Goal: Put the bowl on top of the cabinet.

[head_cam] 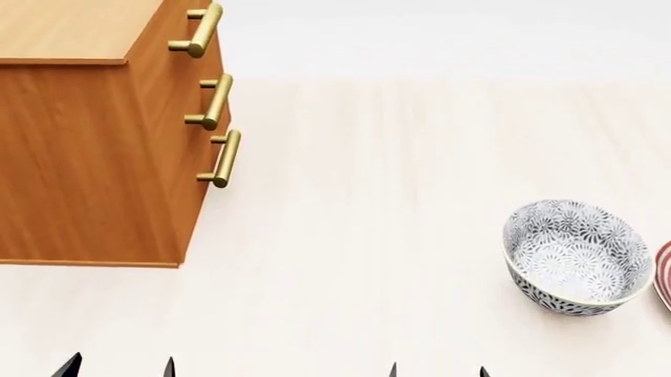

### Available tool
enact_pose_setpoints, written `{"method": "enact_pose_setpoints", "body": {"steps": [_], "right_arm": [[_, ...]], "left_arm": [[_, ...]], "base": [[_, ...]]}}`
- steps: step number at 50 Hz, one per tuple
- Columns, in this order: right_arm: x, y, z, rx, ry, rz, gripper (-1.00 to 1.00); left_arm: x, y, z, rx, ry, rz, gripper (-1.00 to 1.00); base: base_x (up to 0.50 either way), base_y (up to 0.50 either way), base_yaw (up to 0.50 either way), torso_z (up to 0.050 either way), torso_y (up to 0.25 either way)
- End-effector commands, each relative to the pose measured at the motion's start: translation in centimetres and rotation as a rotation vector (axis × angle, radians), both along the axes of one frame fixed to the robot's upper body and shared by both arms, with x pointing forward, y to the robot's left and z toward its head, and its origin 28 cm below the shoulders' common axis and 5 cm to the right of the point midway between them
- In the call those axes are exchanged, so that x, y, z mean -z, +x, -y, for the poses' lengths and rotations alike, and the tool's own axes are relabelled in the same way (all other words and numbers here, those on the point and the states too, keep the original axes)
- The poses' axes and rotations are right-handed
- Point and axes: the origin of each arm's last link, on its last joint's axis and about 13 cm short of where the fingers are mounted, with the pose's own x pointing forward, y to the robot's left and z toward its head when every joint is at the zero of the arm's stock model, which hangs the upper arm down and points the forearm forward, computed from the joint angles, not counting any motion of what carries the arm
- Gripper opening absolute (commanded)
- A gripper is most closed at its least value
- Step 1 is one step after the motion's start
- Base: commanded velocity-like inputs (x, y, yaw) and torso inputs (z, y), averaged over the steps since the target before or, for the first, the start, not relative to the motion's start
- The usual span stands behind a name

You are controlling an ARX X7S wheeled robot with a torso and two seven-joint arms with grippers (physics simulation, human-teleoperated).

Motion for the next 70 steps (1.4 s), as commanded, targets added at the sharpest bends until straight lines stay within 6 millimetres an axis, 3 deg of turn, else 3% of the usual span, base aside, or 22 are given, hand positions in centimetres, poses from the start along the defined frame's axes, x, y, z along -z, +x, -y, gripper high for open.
{"method": "enact_pose_setpoints", "body": {"steps": [1,31,54,59,61,70], "right_arm": [[0.0,0.0,0.0,0.005,-0.008,0.003,1.00],[-0.1,0.0,-0.1,0.010,-0.008,0.005,1.00],[-0.2,-0.2,-0.1,0.020,-0.001,0.019,1.00],[-1.1,-1.4,-0.4,0.034,-0.028,0.070,1.00],[-2.3,-3.0,-0.8,0.042,-0.057,0.138,1.00],[-3.9,-6.1,-1.5,0.055,-0.100,0.255,1.00]], "left_arm": [[0.0,0.0,0.0,0.000,0.000,0.002,1.00],[-0.1,-0.1,-0.1,-0.002,-0.001,0.005,1.00],[-0.2,-0.2,-0.1,0.001,-0.002,0.008,1.00],[-1.0,-1.4,0.1,0.018,-0.007,0.046,1.00],[-1.9,-2.7,0.1,0.036,-0.012,0.094,1.00],[-3.9,-5.9,0.2,0.078,-0.024,0.206,1.00]], "base": [[0.34,0.00,0.00,0.000,0.000],[0.34,0.00,0.00,0.000,0.000],[0.01,0.00,0.00,0.000,0.000],[0.00,0.00,0.00,0.000,0.000],[0.00,0.00,0.00,0.000,0.000],[0.00,0.00,0.00,0.000,0.000]]}}
